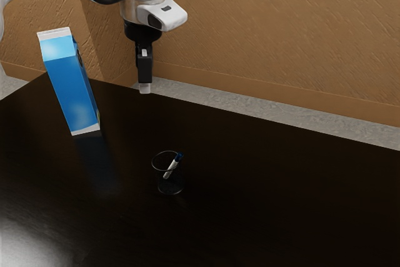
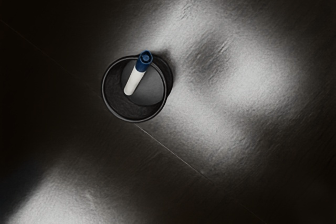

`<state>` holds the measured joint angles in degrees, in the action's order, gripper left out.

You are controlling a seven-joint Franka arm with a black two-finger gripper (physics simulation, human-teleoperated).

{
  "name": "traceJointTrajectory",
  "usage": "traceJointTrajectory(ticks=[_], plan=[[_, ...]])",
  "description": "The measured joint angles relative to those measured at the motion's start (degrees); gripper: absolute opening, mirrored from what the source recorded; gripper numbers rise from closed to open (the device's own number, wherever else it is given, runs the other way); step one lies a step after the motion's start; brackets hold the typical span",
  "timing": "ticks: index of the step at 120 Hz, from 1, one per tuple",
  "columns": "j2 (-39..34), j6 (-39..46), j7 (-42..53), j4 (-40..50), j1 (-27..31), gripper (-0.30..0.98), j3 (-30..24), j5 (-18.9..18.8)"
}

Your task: Take the marker out of the pen holder and place it to the left of the pen holder.

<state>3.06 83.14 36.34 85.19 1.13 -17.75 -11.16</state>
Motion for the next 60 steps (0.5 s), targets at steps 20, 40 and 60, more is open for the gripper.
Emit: traceJointTrajectory(ticks=[20,40,60], plan=[[0.67,0.00,0.01,-2.10,3.10,0.69,-5.08,-0.08],[9.77,0.00,-0.06,-3.28,-2.94,0.69,-7.69,-3.48],[19.36,-0.06,-0.08,-4.44,-7.71,0.69,-3.70,-10.29]])
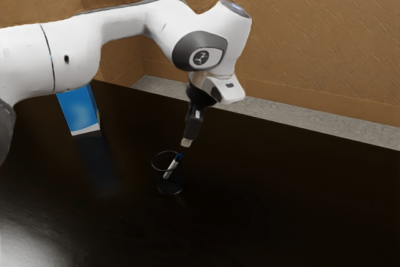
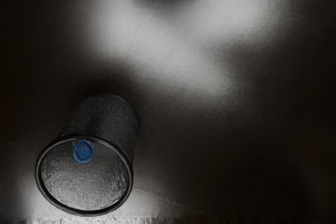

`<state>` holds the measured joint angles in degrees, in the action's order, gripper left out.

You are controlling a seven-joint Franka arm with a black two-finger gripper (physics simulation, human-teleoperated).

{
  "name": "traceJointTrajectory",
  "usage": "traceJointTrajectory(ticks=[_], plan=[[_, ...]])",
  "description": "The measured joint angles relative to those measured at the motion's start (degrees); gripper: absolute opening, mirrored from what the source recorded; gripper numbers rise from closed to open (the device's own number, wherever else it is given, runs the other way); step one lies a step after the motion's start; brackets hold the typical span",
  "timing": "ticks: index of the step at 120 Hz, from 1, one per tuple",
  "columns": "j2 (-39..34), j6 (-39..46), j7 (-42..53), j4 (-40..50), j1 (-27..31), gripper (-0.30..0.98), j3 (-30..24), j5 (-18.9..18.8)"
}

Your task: Take the marker out of the pen holder and place it to the left of the pen holder.

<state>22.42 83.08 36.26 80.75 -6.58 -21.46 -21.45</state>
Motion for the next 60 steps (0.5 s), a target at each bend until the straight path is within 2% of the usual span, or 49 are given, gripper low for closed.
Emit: traceJointTrajectory(ticks=[12,34,60], plan=[[4.82,-0.05,-0.03,-0.42,-3.29,0.69,5.56,-1.90],[11.09,-0.02,-0.12,-3.15,-3.15,0.69,10.48,2.61],[15.59,0.01,-0.13,-7.07,-3.63,0.69,13.85,3.93]])
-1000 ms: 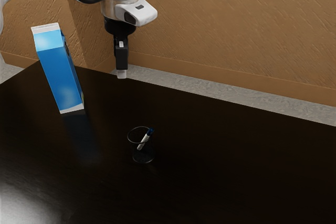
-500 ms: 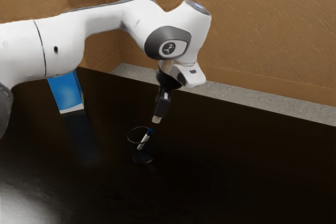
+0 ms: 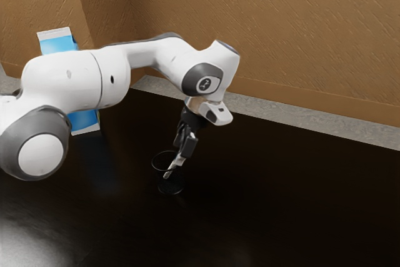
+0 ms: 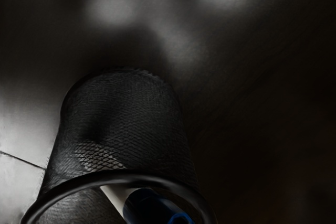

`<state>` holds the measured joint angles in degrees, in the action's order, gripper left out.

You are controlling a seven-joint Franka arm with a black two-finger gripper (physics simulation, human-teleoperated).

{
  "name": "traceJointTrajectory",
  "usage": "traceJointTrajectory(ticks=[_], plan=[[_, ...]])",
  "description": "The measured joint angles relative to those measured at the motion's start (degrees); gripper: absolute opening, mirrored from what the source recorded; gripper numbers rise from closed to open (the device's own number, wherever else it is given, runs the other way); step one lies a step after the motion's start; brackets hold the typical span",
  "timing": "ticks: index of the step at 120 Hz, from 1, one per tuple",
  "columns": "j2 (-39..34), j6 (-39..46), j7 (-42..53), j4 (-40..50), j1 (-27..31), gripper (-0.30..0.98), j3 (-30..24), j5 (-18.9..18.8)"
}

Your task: Take the marker out of the pen holder and place it to the left of the pen holder.

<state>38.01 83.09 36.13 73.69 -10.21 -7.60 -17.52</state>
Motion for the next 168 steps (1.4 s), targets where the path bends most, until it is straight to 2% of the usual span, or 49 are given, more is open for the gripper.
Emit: traceJointTrajectory(ticks=[11,28,75,117,143,168], plan=[[1.13,-0.04,0.07,-1.27,-2.56,0.69,2.59,-0.47],[2.76,-0.08,0.23,-2.74,-5.65,0.69,6.19,-3.58],[7.33,0.39,0.39,-8.14,-7.49,0.68,7.85,-5.67],[7.87,0.51,0.28,-9.68,-7.45,0.35,8.21,-5.57],[7.49,-1.47,0.27,-9.68,-7.23,0.24,8.22,-5.43],[6.96,-2.66,0.31,-9.62,-7.26,0.03,8.17,-5.45]])
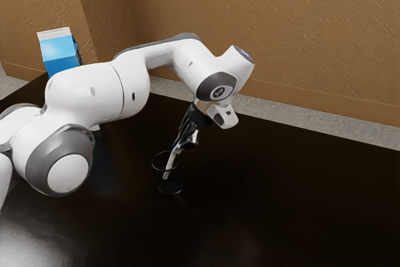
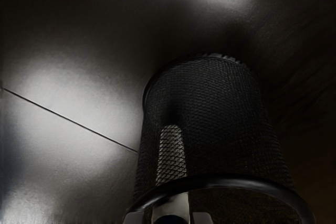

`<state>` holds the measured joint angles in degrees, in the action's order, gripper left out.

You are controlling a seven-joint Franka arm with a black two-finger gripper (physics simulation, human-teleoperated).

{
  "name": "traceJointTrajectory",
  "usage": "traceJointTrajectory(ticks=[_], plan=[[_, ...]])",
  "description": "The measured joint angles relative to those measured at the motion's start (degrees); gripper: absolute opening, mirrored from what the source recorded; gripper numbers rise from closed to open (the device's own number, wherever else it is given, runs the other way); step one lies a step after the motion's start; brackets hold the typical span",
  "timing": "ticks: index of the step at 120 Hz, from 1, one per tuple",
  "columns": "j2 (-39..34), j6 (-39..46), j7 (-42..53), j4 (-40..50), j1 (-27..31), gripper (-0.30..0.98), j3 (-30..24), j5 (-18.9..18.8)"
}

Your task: Take the marker out of the pen holder and place it to the left of the pen holder.

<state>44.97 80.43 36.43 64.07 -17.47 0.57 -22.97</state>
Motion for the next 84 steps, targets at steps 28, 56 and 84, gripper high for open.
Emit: traceJointTrajectory(ticks=[28,56,84], plan=[[-6.22,-2.38,0.20,1.36,-0.35,-0.07,0.29,-0.34],[-11.84,-10.45,0.52,3.44,-1.60,-0.10,4.73,-2.03],[-8.12,-15.30,0.85,8.41,2.00,-0.10,9.02,-3.09]])
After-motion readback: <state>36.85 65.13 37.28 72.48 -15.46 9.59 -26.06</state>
